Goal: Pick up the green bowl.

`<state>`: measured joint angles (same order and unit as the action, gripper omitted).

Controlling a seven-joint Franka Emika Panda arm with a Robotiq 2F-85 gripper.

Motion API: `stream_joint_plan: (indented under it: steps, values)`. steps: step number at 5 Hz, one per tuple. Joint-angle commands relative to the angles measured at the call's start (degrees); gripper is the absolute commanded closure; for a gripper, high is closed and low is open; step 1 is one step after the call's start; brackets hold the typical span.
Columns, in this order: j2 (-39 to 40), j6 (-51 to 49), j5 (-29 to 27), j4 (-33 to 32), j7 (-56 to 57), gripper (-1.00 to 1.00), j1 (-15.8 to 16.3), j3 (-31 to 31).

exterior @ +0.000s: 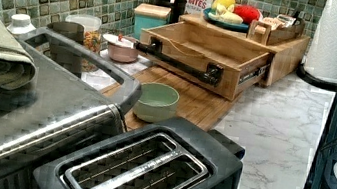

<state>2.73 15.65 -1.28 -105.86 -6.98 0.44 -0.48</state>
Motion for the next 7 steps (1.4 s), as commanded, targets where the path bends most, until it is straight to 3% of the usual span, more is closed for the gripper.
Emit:
stream_joint_plan:
  steps: [1, 3, 6, 7]
  values:
    - [0.00, 0.03, 0.00, -0.06, -0.04, 1.00, 0.01, 0.00]
    - [-6.07, 8.24, -1.08, -12.24, -6.66, 1.00, 1.69, 1.32]
    - [-10.49, 15.70, -2.98, -19.82, -15.93, 1.00, 3.79, 5.41]
    - [-11.78, 17.52, -3.15, -22.14, -16.37, 0.54, 4.79, 5.48]
